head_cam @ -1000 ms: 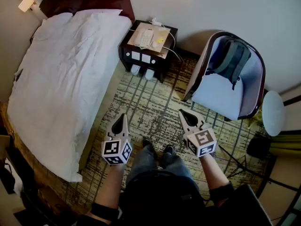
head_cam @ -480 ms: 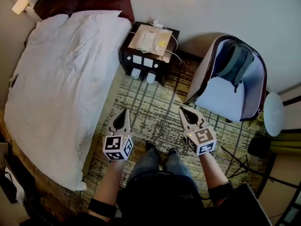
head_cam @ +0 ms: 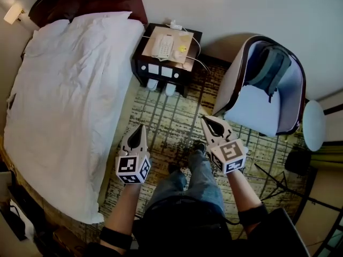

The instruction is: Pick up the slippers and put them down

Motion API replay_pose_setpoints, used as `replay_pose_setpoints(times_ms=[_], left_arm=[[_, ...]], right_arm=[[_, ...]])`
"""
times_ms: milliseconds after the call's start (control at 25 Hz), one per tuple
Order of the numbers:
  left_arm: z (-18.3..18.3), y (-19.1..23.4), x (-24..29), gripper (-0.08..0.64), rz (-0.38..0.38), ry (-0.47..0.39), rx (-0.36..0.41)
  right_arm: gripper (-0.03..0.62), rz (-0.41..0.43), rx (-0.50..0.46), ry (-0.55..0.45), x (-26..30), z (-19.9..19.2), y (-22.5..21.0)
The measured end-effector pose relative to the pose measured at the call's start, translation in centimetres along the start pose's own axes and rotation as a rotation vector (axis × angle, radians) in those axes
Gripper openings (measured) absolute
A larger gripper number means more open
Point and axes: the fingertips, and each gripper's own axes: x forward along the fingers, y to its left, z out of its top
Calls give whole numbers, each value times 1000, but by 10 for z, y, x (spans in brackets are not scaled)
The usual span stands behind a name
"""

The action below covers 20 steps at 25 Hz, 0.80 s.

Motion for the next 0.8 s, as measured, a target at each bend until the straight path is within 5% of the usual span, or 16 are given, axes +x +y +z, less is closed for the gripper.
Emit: replay_pose_setpoints(times_ms=[560, 800], left_arm=[[-37, 20, 108, 0, 151, 13, -52], [-63, 27, 142, 0, 165, 9, -30]], right_arm=[[14, 139, 5, 30, 113, -38, -74], [14, 127, 38, -10, 147, -57, -86]])
